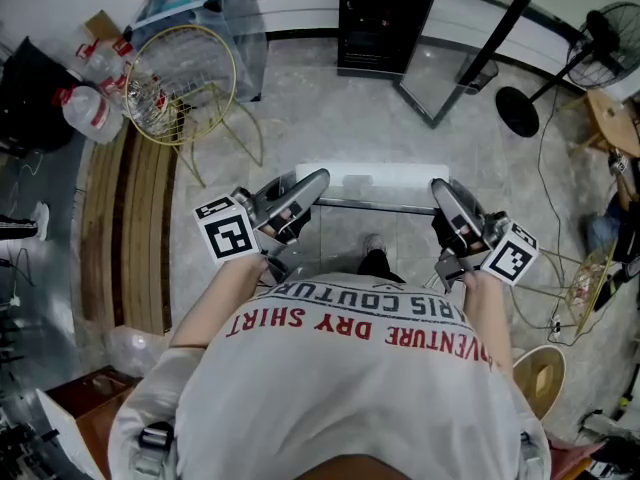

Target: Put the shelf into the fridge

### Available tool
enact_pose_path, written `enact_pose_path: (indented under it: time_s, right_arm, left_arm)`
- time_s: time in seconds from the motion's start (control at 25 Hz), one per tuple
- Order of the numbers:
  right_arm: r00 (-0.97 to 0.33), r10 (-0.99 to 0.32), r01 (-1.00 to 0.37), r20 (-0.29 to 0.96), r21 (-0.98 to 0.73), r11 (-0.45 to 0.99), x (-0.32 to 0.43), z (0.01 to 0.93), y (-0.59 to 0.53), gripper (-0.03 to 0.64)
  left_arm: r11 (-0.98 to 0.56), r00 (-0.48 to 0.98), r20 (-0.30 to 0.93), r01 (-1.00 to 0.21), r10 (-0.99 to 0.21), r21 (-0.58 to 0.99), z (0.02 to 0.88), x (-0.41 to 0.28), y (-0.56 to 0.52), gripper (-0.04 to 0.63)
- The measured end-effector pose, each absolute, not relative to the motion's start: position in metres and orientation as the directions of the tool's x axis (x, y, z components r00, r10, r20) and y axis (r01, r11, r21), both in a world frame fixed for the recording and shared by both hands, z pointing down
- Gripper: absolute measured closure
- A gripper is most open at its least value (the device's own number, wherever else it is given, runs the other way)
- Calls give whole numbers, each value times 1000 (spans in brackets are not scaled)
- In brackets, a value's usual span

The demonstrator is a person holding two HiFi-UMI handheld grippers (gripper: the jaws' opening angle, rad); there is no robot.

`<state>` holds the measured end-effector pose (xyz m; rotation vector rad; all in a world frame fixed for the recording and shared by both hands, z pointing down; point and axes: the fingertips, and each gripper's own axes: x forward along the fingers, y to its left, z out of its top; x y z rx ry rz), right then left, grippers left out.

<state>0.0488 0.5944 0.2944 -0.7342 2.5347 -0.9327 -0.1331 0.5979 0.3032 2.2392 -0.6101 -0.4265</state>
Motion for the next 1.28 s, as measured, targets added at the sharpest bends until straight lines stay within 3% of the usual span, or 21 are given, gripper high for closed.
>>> enact_pose_path:
  time_s: [0.6,1.28]
  right_arm:
    - [-794,-596,-370,-118,-684,629,62,305,553,538]
    - [-820,-562,-328,-105,-719,613,98,316,383,538]
  left_arm:
    - [-594,840,-92,-296,-534,748,311,-120,554,506]
    - [-540,815,-49,-336,-577,772,320,-83,394,506]
